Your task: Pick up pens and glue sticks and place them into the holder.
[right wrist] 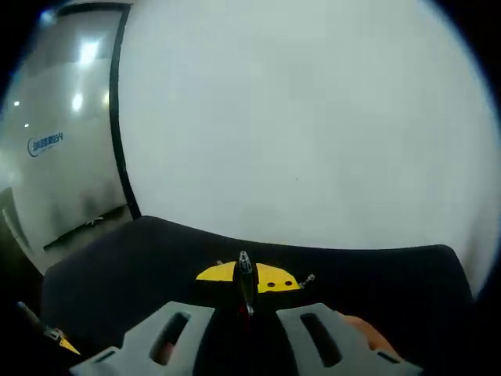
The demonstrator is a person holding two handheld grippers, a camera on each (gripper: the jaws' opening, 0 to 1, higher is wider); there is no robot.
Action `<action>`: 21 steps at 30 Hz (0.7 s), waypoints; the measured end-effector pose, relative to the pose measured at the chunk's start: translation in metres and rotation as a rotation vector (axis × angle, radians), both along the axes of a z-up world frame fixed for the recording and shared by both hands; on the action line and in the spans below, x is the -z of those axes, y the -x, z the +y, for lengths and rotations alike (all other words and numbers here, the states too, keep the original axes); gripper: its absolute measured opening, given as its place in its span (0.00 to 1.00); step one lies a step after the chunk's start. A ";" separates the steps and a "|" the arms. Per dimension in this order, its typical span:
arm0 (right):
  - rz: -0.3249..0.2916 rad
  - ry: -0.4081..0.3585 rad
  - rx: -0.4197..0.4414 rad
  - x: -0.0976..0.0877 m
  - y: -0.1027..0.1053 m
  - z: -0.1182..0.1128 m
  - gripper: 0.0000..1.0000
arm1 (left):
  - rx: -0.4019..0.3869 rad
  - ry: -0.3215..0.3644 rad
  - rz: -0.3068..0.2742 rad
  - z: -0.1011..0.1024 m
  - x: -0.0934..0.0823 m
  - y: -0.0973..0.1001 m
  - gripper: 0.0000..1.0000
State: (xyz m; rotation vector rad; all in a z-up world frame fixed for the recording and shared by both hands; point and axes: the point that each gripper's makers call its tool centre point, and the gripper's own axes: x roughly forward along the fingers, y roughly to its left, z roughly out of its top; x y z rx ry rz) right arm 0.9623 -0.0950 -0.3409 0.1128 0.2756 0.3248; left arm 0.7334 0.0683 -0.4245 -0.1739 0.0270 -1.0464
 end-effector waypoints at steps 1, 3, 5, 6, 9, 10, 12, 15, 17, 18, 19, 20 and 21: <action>0.001 0.003 -0.003 0.000 0.001 0.001 0.05 | 0.000 -0.001 0.000 0.000 0.000 0.000 0.56; -0.005 0.010 -0.003 0.000 0.002 0.002 0.05 | 0.000 -0.003 -0.001 0.000 0.000 0.000 0.56; -0.010 0.017 -0.003 0.000 0.003 0.003 0.05 | 0.000 -0.002 0.000 0.000 0.000 0.000 0.56; -0.014 0.023 -0.002 0.000 0.004 0.003 0.05 | 0.000 -0.002 0.001 0.000 0.000 0.000 0.56; -0.028 0.038 -0.005 -0.001 0.008 0.003 0.05 | 0.000 -0.005 0.000 -0.001 0.001 0.000 0.56; -0.030 0.040 -0.006 -0.002 0.009 0.003 0.06 | 0.000 -0.005 0.000 -0.001 0.001 0.000 0.56; -0.041 0.045 -0.006 -0.006 0.013 0.003 0.07 | -0.002 -0.006 0.001 -0.001 0.001 0.000 0.56; -0.076 0.023 -0.006 -0.020 0.021 0.005 0.09 | -0.003 -0.006 0.003 -0.001 0.002 -0.001 0.56; -0.094 0.009 -0.013 -0.029 0.028 0.007 0.09 | -0.003 -0.005 0.002 -0.001 0.001 -0.001 0.56; -0.107 0.012 -0.021 -0.036 0.034 0.010 0.09 | -0.003 -0.006 0.003 -0.001 0.002 -0.001 0.56; -0.115 0.024 -0.027 -0.039 0.038 0.012 0.09 | -0.004 -0.008 0.002 -0.001 0.002 -0.001 0.56; -0.122 0.032 -0.035 -0.042 0.042 0.014 0.10 | -0.004 -0.009 0.002 -0.001 0.002 -0.001 0.56; -0.128 0.039 -0.039 -0.045 0.046 0.016 0.11 | -0.003 -0.010 0.002 -0.001 0.002 -0.001 0.56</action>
